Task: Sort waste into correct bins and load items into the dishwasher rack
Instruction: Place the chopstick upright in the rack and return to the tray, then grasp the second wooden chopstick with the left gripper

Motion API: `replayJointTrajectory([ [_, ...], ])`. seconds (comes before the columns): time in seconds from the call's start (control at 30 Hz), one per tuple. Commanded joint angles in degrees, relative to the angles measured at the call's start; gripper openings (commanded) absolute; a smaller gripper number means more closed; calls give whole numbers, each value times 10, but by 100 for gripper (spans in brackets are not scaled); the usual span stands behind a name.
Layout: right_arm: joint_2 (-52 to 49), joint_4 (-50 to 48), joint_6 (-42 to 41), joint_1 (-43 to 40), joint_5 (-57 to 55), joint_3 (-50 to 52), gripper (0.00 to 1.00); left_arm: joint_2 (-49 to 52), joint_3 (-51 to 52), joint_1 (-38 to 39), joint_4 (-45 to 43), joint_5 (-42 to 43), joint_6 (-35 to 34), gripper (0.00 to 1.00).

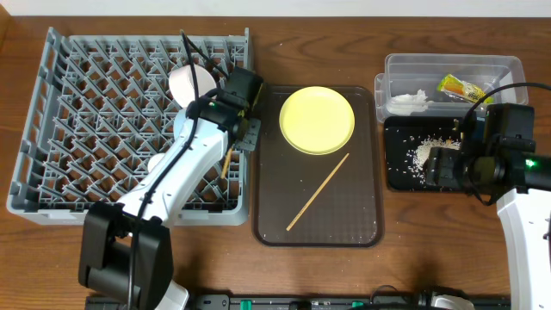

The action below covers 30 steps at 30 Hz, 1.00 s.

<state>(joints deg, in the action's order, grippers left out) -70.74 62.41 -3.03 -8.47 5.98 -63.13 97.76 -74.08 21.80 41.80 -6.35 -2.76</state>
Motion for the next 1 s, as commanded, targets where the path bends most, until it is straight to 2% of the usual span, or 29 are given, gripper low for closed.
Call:
replayJointTrajectory([
  [0.0,5,2,-3,-1,3,-6,76,-1,-10,-6,-1,-2,-1,43],
  [0.27,5,2,-3,-1,3,-6,77,-33,-11,-1,20,5,-1,44],
  [0.47,5,-2,-3,-1,3,-6,77,-91,-10,38,40,120,-1,45],
  [0.53,5,-2,-3,-1,3,-6,77,-95,-10,64,40,151,-1,49],
  [0.6,5,-2,-3,-1,3,-6,77,-91,-10,88,39,161,-1,52],
  [0.97,5,1,-3,-1,3,-6,77,7,10,220,-22,160,-1,52],
])
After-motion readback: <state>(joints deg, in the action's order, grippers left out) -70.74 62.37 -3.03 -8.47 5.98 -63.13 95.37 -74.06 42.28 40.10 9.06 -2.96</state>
